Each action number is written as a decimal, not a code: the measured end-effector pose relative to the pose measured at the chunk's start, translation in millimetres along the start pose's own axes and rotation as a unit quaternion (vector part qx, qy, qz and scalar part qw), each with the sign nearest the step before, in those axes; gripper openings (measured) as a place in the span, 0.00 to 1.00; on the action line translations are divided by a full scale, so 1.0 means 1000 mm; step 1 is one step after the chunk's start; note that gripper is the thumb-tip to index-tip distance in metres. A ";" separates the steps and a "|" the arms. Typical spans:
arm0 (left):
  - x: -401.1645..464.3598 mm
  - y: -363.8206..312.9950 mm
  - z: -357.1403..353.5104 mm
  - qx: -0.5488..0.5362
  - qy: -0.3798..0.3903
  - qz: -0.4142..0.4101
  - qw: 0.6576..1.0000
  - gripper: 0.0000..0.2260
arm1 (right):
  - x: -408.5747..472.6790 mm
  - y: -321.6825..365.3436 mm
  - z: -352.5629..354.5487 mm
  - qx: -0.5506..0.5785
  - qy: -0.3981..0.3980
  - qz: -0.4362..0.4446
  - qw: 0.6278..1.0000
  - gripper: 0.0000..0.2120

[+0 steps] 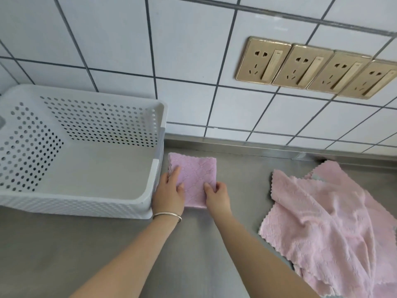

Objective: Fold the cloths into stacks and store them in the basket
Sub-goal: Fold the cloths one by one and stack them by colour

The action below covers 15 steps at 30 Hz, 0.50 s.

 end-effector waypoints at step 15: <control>0.036 0.025 -0.028 0.217 0.050 0.045 0.974 0.23 | 0.006 -0.051 0.041 -0.226 -0.001 0.003 0.974 0.17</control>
Point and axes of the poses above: each hand's wrist, its own x-axis towards the middle knuckle, its own z-axis out of the back of the hand, y = z × x, the point moved 2 cm from there along x, towards the middle knuckle, and after that the axes turned 3 degrees about y, right-handed, at the moved point
